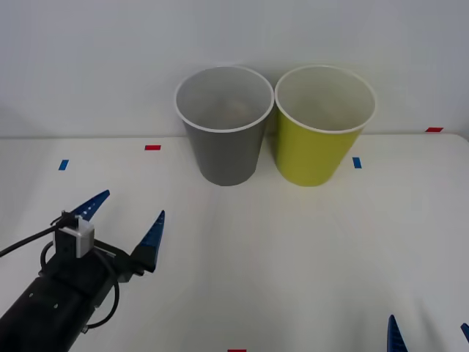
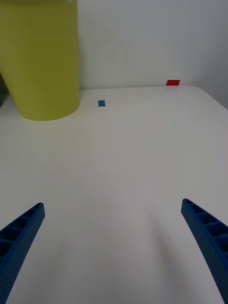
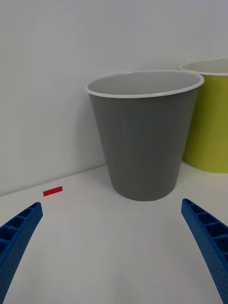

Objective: Put cans in the gray bin and PET bottles in the light green bin.

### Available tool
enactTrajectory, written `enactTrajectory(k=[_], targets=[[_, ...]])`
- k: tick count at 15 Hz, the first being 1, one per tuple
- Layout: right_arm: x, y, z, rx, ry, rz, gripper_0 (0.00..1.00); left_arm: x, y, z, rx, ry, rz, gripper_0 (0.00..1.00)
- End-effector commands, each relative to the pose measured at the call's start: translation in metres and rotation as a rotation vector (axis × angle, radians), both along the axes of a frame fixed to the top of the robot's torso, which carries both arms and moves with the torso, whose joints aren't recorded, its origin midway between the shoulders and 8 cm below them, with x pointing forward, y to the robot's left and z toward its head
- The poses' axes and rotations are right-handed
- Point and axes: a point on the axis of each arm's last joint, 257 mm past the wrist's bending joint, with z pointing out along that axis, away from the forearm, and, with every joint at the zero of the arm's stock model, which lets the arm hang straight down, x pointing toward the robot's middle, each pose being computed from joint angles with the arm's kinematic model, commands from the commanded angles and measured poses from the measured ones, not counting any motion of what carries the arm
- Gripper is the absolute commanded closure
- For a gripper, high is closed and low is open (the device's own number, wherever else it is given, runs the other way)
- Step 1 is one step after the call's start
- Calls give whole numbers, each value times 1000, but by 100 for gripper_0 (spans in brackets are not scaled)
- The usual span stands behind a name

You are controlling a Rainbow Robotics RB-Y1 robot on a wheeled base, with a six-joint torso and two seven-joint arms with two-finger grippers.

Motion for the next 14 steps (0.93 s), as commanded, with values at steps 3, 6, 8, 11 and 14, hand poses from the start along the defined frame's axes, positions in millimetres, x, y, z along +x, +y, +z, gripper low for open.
enactTrajectory(k=[3,6,8,11,14], targets=[[0,0,0,0,0,0,0,-59,36,-55,-85,74,95,0],[0,0,0,0,0,0,0,-81,66,-69,-51,105,168,0],[0,0,0,0,0,0,0,-96,84,-72,-4,99,225,0],[0,0,0,0,0,0,0,-126,99,-81,8,122,289,0],[0,0,0,0,0,0,0,-145,101,-90,8,160,305,0]])
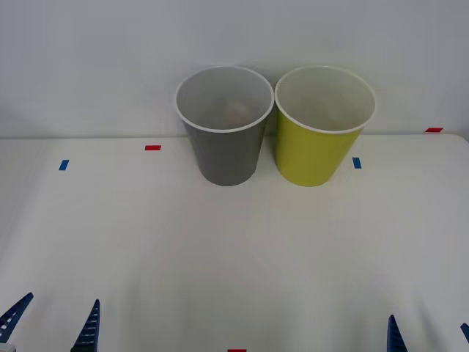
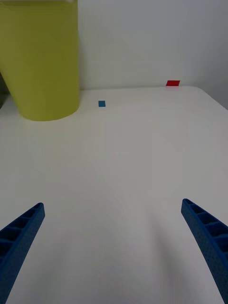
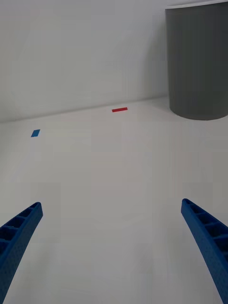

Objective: Put cans in the gray bin and PET bottles in the light green bin.

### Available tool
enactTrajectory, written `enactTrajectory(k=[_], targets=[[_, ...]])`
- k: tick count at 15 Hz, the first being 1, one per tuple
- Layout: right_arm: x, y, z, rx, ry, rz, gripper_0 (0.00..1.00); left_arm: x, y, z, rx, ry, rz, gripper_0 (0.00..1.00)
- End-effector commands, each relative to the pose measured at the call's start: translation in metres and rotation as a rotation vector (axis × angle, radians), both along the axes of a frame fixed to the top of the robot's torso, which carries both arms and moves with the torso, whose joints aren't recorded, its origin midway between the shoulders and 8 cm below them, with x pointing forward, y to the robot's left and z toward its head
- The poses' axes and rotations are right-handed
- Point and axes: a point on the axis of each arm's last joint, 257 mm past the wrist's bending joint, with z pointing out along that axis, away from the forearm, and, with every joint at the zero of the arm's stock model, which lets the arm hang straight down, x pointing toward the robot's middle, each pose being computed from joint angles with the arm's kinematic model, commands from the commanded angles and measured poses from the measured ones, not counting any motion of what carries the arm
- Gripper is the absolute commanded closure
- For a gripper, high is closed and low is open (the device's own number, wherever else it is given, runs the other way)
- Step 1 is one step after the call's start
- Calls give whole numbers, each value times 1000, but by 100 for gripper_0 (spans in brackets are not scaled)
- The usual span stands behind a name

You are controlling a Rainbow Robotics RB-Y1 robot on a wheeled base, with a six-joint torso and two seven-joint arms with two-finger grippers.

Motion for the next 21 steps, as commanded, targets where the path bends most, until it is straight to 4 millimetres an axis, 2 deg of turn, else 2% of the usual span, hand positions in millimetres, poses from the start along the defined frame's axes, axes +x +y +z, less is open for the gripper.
enactTrajectory(k=[1,21], targets=[[0,0,0,0,0,0,0,-17,3,-7,-3,29,15,0],[0,0,0,0,0,0,0,-16,2,-7,-3,27,14,0]])
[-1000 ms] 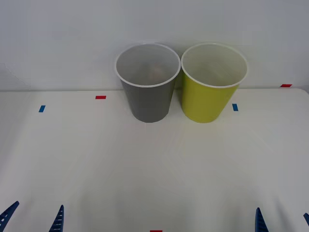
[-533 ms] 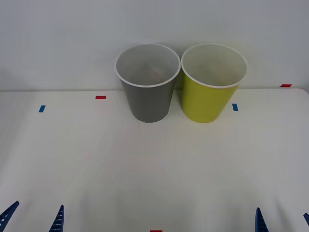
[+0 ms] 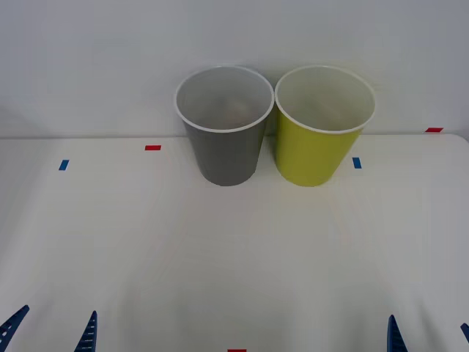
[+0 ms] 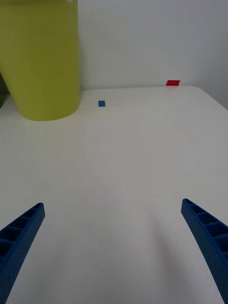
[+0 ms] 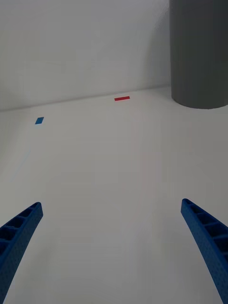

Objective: Put cans in the gray bin and PET bottles in the light green bin.

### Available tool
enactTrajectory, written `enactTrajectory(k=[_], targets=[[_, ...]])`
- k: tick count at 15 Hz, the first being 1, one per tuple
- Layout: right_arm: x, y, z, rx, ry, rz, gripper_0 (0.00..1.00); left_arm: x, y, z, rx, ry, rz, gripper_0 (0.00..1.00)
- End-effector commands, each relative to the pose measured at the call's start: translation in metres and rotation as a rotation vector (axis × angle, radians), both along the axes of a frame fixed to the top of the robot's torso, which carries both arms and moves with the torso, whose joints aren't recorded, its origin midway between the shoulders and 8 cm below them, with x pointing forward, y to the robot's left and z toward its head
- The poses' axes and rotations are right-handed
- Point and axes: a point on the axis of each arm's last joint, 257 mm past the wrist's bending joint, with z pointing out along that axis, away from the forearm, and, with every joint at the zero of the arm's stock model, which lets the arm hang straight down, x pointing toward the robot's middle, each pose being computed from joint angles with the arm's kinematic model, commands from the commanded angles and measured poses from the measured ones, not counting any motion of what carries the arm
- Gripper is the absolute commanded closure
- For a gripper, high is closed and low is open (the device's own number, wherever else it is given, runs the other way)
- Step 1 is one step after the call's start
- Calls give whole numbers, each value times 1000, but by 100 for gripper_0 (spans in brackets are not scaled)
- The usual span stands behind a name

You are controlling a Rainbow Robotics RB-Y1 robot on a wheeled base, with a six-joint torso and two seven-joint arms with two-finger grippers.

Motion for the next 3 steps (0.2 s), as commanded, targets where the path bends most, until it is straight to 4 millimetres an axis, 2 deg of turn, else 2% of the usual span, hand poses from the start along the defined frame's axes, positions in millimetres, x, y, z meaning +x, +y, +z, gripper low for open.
enactTrajectory(k=[1,3], targets=[[0,0,0,0,0,0,0,0,0,0,0,0,0,0],[0,0,0,0,0,0,0,0,0,0,0,0,0,0]])
